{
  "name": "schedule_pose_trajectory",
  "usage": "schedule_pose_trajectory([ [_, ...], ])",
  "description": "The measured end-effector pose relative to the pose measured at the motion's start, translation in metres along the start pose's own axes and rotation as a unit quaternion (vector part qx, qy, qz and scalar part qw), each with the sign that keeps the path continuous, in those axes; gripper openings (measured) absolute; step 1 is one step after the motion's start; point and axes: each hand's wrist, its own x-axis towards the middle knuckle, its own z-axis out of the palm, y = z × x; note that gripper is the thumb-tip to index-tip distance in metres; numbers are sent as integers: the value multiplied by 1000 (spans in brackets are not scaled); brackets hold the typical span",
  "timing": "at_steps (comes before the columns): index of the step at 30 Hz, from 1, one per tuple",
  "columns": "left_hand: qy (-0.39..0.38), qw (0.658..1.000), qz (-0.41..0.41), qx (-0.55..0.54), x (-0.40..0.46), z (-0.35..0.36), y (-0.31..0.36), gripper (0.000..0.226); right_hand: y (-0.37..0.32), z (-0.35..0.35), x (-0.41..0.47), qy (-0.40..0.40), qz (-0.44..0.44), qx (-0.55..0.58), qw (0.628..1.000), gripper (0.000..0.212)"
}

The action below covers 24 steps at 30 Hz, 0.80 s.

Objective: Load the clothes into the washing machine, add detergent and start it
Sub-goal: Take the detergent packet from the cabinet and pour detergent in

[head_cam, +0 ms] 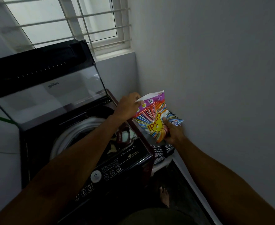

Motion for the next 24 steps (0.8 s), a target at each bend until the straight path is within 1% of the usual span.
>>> schedule_pose_trajectory([
  [2, 27, 1000, 12, -4, 4, -8, 10, 24, -6, 9, 0, -20, 18, -16, 1000, 61],
  [5, 71, 997, 41, -16, 9, -24, 25, 25, -18, 28, -2, -48, 23, -24, 998, 50],
  [7, 83, 995, 50, -22, 13, -32, 35, 23, -21, 39, 0, -64, 43, -43, 996, 50],
  [10, 68, 995, 73, -12, 18, -41, 42, 24, -18, 50, 4, -90, 75, -73, 990, 51],
  [15, 55, 995, 75, 34, 20, -48, 32, 22, -11, 56, 20, -89, 71, -189, 975, 64],
  [16, 51, 995, 79, 42, 20, -48, 28, 22, -13, 59, 21, -73, 75, -208, 973, 68],
  [17, 43, 995, 82, 47, 19, -49, 24, 23, -14, 60, 28, -50, 77, -229, 969, 76],
  [18, 35, 995, 84, 51, 18, -49, 21, 23, -10, 56, 45, -27, 62, -240, 968, 93],
  [20, 18, 995, 77, 62, 18, -51, 14, 22, -6, 47, 81, 1, -10, -289, 957, 141],
  [21, 11, 995, 74, 67, 19, -53, 12, 22, -12, 51, 84, -5, -44, -329, 943, 145],
  [22, 6, 995, 74, 71, 20, -54, 9, 22, -21, 61, 77, -36, -78, -366, 927, 134],
  [23, 1, 995, 77, 70, 20, -56, 7, 20, -30, 72, 64, -76, -107, -392, 910, 110],
  [24, -1, 995, 79, 61, 20, -58, 5, 18, -36, 82, 54, -141, -133, -410, 891, 93],
])
